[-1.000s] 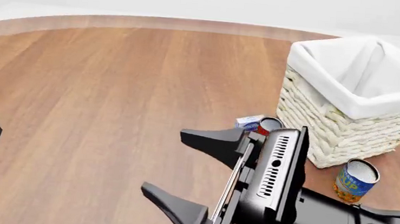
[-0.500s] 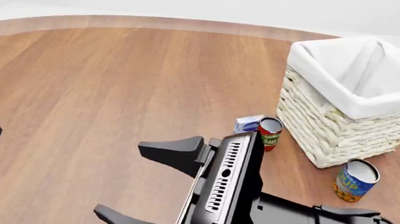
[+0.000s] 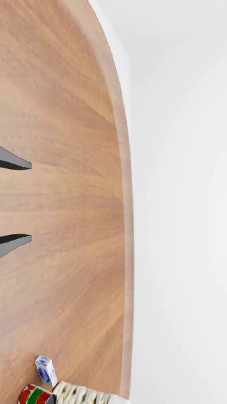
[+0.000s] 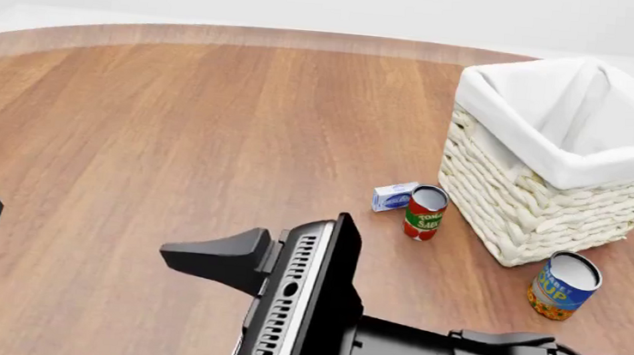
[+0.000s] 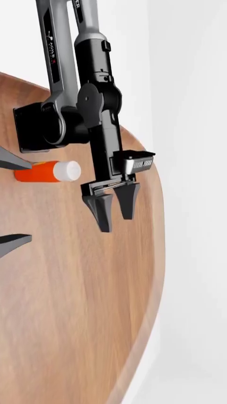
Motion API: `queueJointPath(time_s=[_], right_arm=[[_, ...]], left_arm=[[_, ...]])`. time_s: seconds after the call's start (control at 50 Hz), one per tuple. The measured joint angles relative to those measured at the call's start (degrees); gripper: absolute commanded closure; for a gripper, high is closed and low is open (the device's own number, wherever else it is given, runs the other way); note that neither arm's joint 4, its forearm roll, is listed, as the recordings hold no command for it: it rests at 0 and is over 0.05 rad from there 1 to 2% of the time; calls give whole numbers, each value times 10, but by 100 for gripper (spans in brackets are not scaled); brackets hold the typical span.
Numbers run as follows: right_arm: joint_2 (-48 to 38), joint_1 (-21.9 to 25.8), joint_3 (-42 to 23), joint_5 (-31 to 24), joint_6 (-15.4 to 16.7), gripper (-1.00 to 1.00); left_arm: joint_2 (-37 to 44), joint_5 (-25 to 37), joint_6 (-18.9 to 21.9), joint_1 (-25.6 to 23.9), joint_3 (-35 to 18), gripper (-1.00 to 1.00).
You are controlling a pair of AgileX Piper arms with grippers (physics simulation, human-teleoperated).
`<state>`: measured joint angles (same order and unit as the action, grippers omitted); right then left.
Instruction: Pick up the ketchup, and put it in the basket.
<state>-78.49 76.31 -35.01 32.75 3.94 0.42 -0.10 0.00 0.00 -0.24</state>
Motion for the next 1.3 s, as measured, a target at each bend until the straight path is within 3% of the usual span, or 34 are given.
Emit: queueJointPath(time_s=[1.3], right_arm=[[-122, 54, -104, -35, -64, -100]], left_arm=[[0, 0, 0, 0, 0, -100]])
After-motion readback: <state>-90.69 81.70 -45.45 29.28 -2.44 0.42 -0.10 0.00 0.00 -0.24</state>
